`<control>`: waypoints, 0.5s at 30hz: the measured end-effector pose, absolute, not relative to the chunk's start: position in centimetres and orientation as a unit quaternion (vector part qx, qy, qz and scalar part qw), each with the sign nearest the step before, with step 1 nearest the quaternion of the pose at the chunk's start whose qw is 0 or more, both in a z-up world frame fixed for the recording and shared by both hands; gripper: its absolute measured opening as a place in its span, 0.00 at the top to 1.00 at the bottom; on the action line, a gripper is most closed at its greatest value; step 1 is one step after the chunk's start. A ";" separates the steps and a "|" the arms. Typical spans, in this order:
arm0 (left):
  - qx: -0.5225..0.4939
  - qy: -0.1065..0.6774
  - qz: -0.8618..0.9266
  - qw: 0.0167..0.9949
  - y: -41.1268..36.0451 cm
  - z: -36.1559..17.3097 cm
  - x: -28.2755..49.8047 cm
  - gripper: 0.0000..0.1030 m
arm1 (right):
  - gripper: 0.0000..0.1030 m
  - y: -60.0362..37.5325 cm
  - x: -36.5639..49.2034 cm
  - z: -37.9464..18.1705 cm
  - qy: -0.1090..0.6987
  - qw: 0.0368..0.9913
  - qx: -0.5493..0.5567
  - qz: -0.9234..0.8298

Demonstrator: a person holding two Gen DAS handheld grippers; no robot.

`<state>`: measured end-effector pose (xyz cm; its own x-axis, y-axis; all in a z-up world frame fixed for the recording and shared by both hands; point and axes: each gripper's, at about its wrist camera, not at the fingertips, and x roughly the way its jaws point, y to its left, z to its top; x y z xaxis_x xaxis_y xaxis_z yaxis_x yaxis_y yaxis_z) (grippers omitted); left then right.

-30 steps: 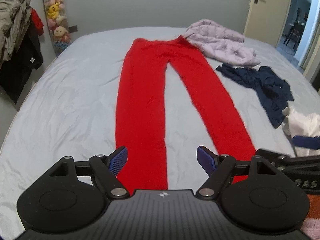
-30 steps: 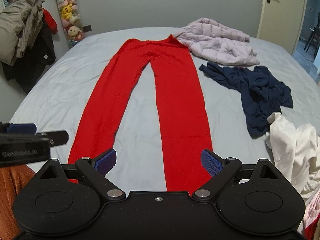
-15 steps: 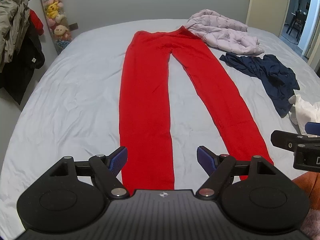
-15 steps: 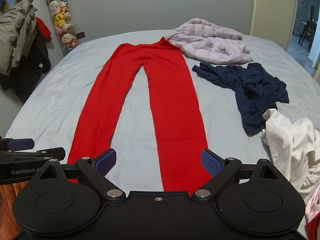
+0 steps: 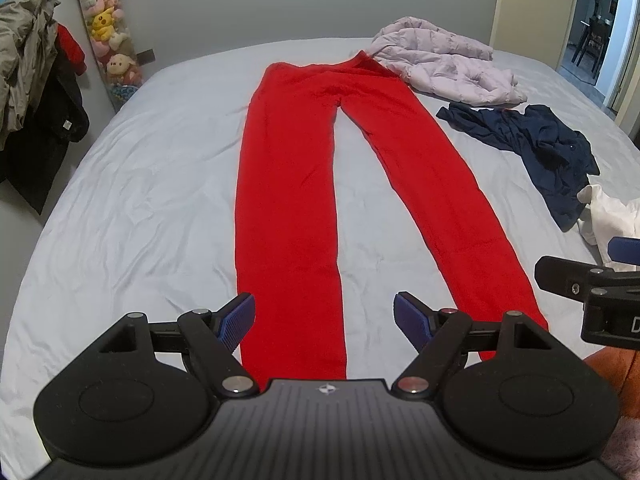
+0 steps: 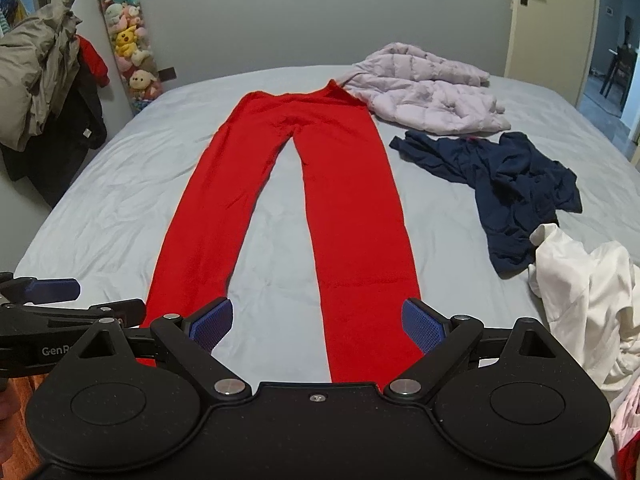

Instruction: Fold clothes

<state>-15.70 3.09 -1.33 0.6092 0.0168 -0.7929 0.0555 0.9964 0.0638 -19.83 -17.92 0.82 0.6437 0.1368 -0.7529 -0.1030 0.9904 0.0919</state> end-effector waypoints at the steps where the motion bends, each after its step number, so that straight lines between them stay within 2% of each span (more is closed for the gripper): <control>1: 0.043 0.440 -0.011 0.897 3.0 -1.3 -15.7 0.27 | 0.12 -17.9 -19.8 0.8 0.417 0.906 0.019 0.066; 15: 0.042 0.436 -0.014 0.899 3.1 -1.4 -15.7 0.27 | 0.12 -17.2 -19.9 0.6 0.422 0.905 0.013 0.062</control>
